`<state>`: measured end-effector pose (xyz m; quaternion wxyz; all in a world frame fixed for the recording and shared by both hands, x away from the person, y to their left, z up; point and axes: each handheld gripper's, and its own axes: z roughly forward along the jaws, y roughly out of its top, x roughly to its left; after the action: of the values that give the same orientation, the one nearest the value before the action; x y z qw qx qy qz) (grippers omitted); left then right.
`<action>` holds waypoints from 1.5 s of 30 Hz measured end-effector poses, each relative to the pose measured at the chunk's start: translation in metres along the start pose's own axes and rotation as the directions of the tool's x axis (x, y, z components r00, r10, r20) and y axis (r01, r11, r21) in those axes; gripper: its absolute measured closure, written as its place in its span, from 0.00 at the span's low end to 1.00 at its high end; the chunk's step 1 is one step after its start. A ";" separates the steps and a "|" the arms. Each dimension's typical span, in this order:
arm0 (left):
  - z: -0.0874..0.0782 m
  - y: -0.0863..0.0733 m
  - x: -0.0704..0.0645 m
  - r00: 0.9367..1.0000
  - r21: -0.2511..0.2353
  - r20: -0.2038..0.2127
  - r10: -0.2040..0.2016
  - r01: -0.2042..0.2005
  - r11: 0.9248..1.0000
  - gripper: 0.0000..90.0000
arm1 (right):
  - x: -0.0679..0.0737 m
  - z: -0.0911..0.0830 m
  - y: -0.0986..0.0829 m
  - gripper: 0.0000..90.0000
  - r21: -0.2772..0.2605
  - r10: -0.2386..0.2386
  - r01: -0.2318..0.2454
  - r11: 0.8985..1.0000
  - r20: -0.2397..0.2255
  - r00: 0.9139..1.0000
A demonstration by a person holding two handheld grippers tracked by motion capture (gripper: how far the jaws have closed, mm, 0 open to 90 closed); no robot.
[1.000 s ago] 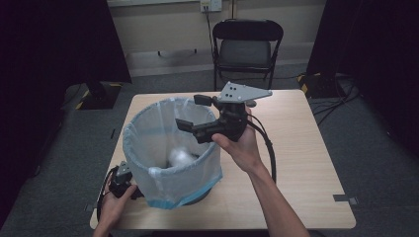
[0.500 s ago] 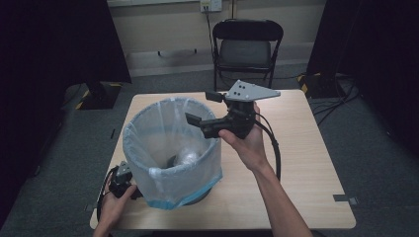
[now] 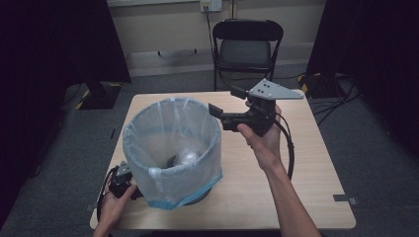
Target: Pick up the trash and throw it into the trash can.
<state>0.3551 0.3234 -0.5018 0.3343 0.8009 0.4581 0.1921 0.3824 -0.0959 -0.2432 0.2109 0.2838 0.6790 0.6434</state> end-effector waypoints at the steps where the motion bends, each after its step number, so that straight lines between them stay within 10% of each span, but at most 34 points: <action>1: 0.000 0.000 0.000 1.000 0.000 0.000 0.000 0.000 1.000 0.00 | -0.004 -0.004 -0.001 0.16 0.017 0.004 -0.004 1.000 0.012 1.000; 13: 0.000 0.000 0.000 1.000 0.000 0.000 0.000 0.000 1.000 0.00 | -0.026 -0.027 -0.015 0.16 0.066 0.033 -0.040 0.997 0.101 0.994; 37: 0.000 0.000 0.000 1.000 -0.001 -0.001 -0.003 0.003 1.000 0.00 | -0.070 -0.079 -0.087 0.16 0.170 0.069 -0.131 0.977 0.330 0.941; 42: 0.000 0.000 0.000 1.000 -0.002 -0.003 -0.002 0.002 1.000 0.00 | -0.076 -0.083 -0.116 0.16 0.214 0.088 -0.164 0.963 0.325 0.942; 45: 0.000 0.000 0.000 1.000 -0.002 -0.003 -0.002 0.002 1.000 0.00 | -0.081 -0.087 -0.134 0.16 0.233 0.100 -0.193 0.953 0.360 0.928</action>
<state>0.3551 0.3230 -0.5020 0.3344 0.8000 0.4592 0.1934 0.3709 -0.2160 -0.3756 0.2377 0.4676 0.6878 0.5017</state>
